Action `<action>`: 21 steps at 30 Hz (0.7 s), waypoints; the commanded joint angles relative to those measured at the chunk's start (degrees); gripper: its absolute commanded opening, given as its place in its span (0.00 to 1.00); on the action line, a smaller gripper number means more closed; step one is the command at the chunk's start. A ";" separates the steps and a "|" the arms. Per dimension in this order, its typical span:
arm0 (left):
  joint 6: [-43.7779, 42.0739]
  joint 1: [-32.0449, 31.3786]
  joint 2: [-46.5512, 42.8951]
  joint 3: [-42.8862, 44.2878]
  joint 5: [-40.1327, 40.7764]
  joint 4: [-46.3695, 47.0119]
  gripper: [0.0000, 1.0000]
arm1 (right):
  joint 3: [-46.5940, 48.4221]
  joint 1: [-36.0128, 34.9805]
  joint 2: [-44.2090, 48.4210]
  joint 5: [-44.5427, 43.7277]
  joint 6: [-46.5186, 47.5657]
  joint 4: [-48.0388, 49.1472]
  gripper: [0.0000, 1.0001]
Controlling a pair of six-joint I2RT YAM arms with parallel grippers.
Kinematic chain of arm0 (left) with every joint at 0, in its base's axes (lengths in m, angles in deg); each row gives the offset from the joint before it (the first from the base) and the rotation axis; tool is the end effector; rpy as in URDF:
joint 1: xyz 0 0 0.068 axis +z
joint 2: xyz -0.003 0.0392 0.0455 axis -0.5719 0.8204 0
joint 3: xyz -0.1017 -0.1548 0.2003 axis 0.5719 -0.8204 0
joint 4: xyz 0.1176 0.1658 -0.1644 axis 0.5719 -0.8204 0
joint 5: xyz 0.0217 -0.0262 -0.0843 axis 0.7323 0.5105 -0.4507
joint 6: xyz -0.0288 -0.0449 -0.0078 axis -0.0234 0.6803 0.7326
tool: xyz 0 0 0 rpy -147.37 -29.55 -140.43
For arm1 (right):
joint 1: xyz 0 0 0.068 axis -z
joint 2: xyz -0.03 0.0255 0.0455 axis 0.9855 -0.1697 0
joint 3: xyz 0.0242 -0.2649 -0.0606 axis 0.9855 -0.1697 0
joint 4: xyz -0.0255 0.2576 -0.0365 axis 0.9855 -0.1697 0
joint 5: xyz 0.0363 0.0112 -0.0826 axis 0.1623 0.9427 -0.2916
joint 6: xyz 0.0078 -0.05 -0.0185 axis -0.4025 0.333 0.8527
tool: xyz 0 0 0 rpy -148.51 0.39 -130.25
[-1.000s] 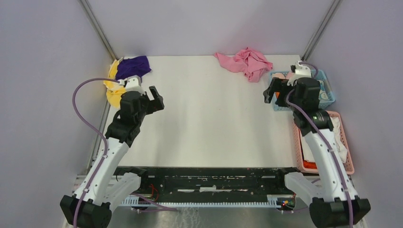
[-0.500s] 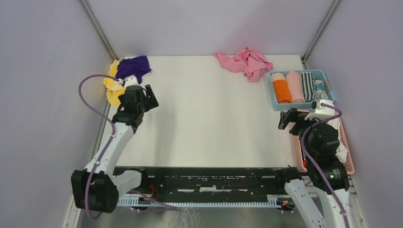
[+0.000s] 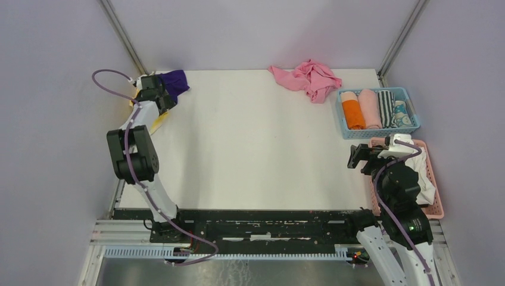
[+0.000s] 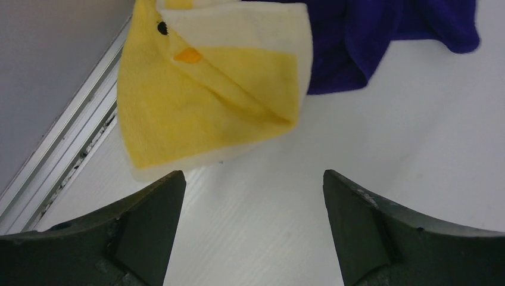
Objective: Roll the towels
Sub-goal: Pick up the towel at the corner of the board.
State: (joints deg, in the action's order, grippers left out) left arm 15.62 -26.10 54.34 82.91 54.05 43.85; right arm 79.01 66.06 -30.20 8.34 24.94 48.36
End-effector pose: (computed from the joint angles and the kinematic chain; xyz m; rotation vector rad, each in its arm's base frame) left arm 0.3995 0.0734 0.2418 -0.7425 2.1865 0.2879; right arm 0.0662 0.0050 0.3359 0.1703 1.7243 0.0244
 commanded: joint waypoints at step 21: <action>7.79 10.65 6.28 15.36 -14.35 -2.62 0.15 | -0.65 -0.33 -2.36 4.22 2.05 3.79 1.00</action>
State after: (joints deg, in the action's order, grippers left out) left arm 20.72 -14.37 74.67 98.45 40.11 39.13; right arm 78.35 65.97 -32.47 11.68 26.45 49.32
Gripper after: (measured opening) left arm 0.180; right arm 0.999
